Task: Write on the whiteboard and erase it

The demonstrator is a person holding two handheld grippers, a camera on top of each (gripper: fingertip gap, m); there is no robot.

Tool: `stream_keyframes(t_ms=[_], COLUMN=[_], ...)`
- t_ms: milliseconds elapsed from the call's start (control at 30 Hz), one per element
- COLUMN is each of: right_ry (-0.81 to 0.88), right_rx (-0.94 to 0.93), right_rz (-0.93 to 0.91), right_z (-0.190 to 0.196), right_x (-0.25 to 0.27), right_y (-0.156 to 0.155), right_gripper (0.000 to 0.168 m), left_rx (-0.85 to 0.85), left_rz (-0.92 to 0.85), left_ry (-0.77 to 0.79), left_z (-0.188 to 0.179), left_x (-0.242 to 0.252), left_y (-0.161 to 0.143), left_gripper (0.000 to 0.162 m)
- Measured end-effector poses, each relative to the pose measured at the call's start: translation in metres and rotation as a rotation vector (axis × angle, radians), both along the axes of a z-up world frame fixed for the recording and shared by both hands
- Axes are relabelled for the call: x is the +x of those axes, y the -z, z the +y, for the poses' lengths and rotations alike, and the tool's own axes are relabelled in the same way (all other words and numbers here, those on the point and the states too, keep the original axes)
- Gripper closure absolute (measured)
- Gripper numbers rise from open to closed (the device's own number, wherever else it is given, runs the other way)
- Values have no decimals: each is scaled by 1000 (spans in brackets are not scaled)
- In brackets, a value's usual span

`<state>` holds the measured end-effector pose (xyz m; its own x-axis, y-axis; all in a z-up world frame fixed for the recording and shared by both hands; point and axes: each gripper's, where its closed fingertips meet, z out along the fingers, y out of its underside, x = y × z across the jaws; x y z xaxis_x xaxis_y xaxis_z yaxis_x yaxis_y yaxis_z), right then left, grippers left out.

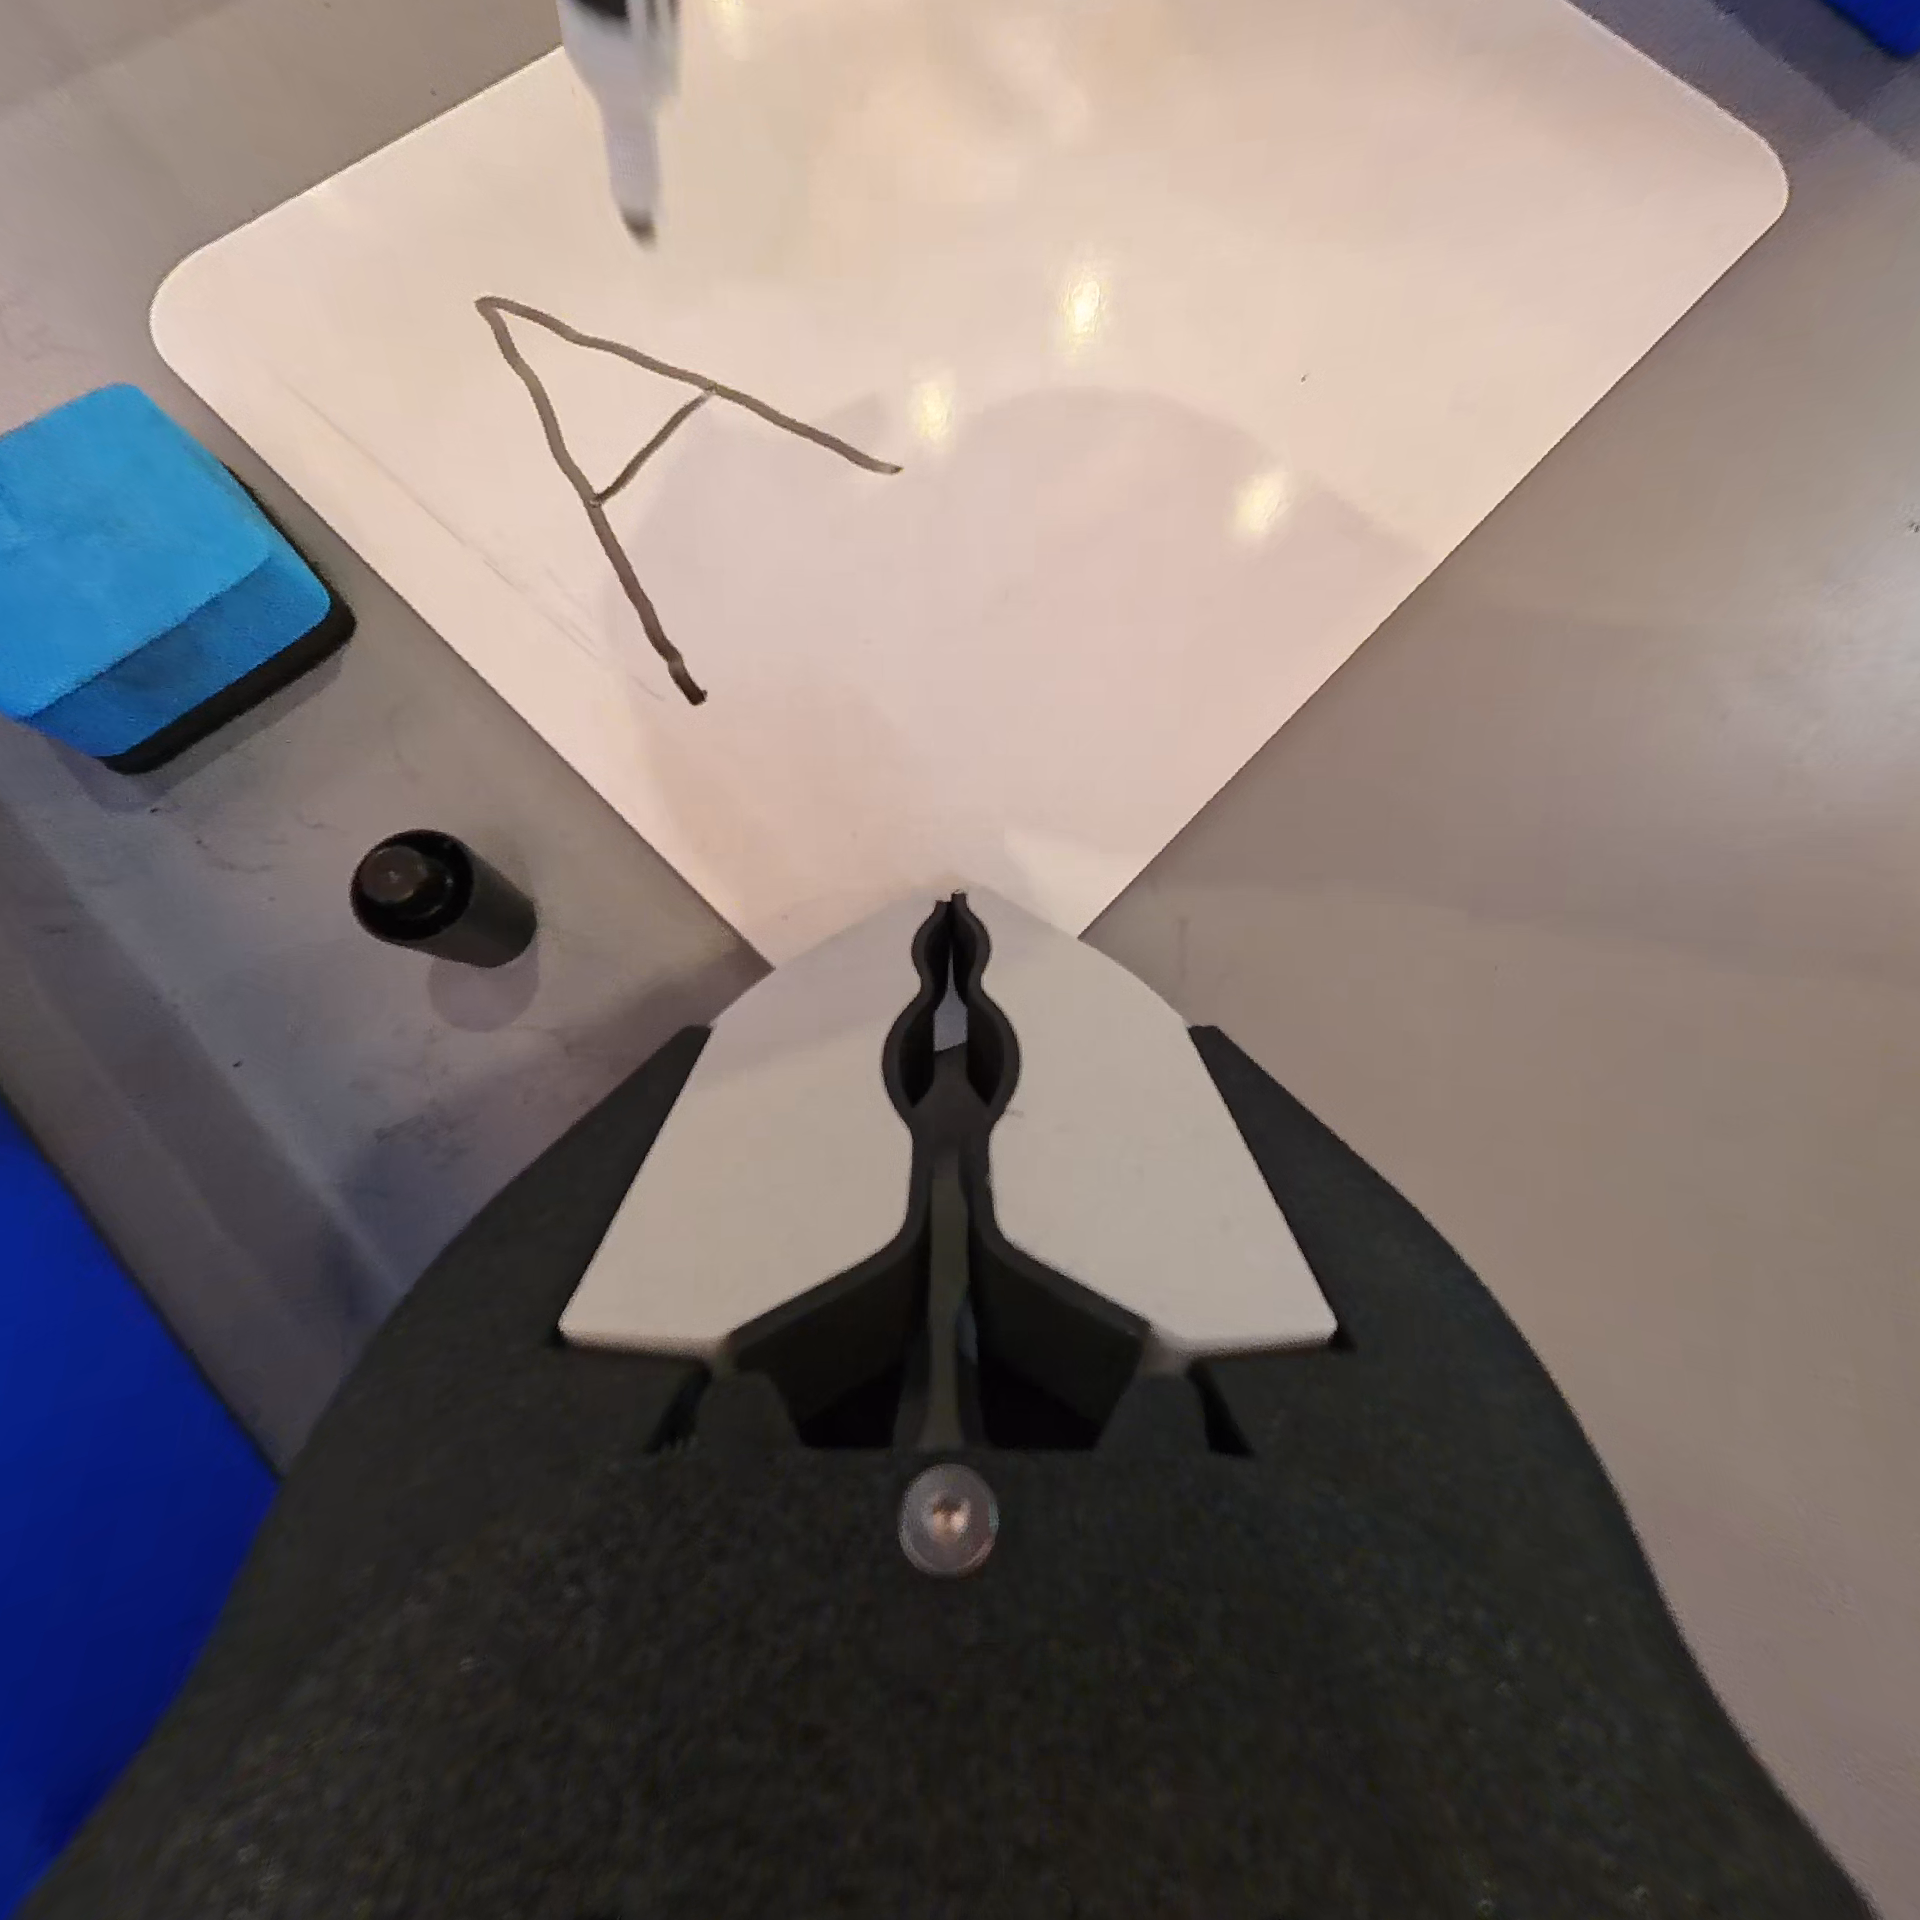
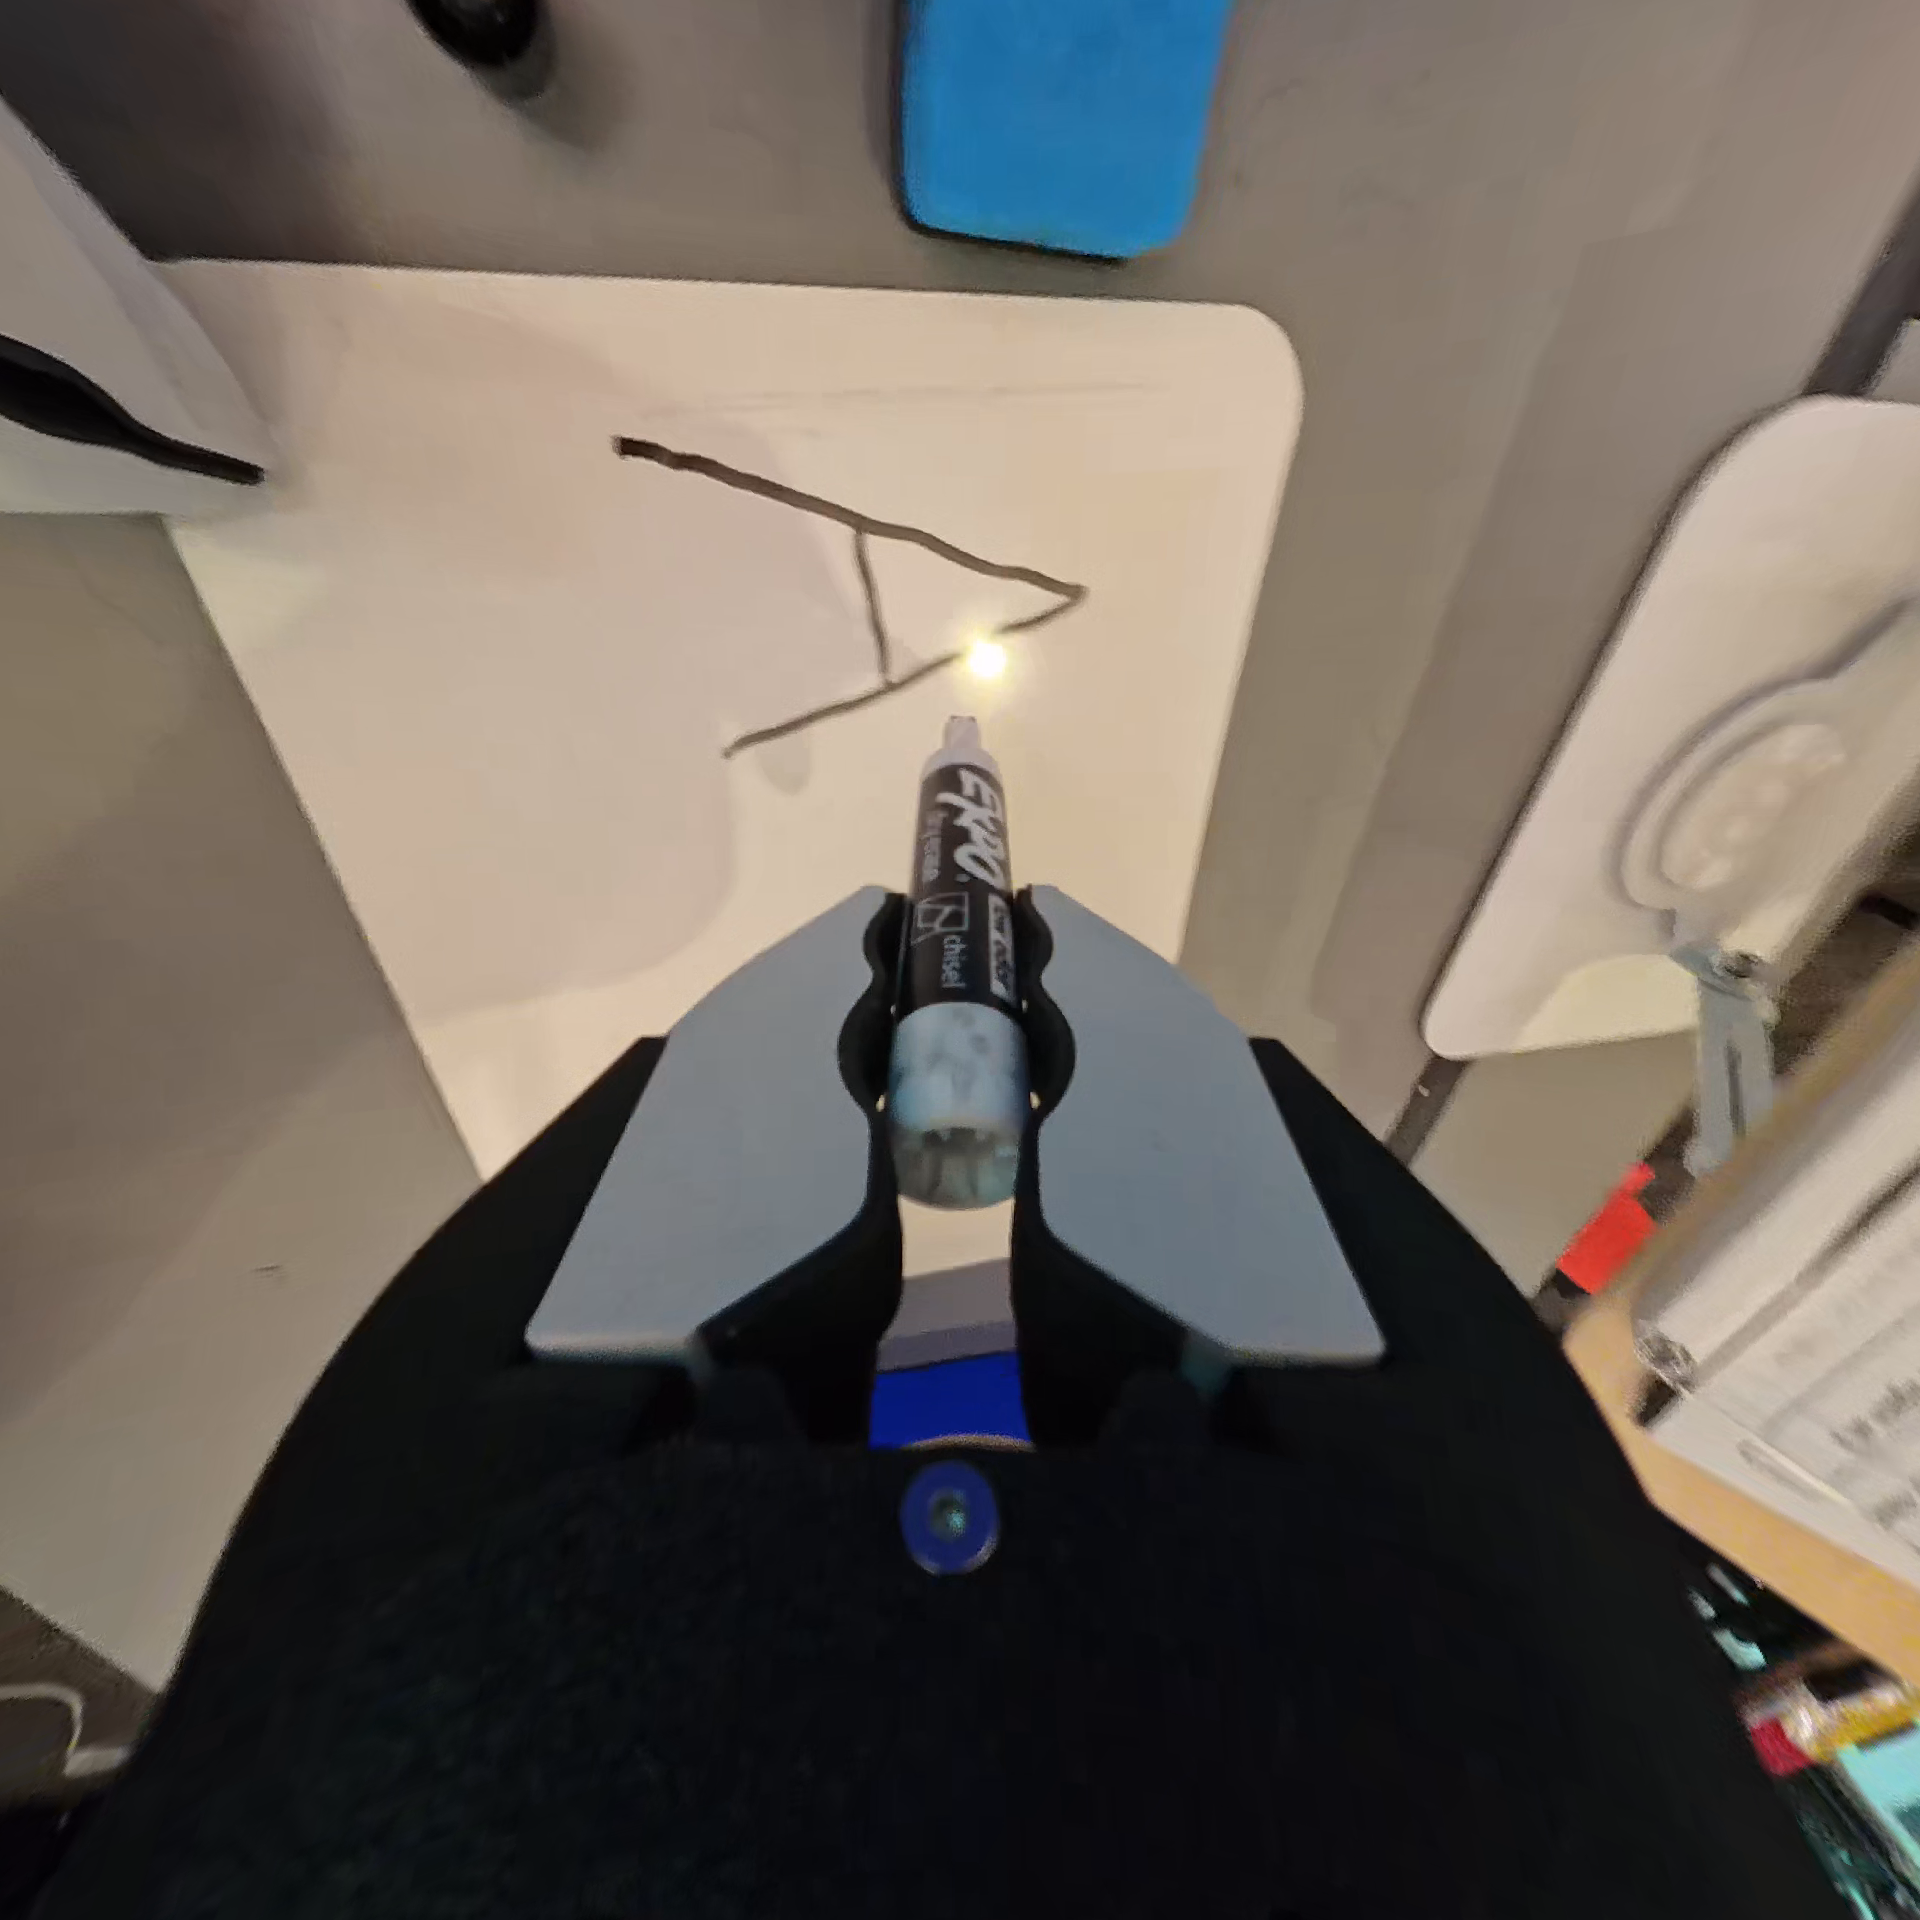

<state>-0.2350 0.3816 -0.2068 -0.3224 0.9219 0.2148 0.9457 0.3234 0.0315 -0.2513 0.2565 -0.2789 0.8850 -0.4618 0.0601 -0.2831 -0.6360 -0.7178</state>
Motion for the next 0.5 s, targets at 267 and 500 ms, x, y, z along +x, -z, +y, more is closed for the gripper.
stream_keyframes(t_ms=[267,500], right_ry=[34,27], right_rx=[64,84], right_rz=[-10,-39], right_z=[27,36], right_x=[11,5], right_y=[11,22], right_gripper=[149,149], left_rx=[-3,-4], left_rz=[-5,-7], left_ry=[-1,0], left_z=[1,1], left_x=[-1,-1], left_y=[0,0], left_gripper=[162,162])
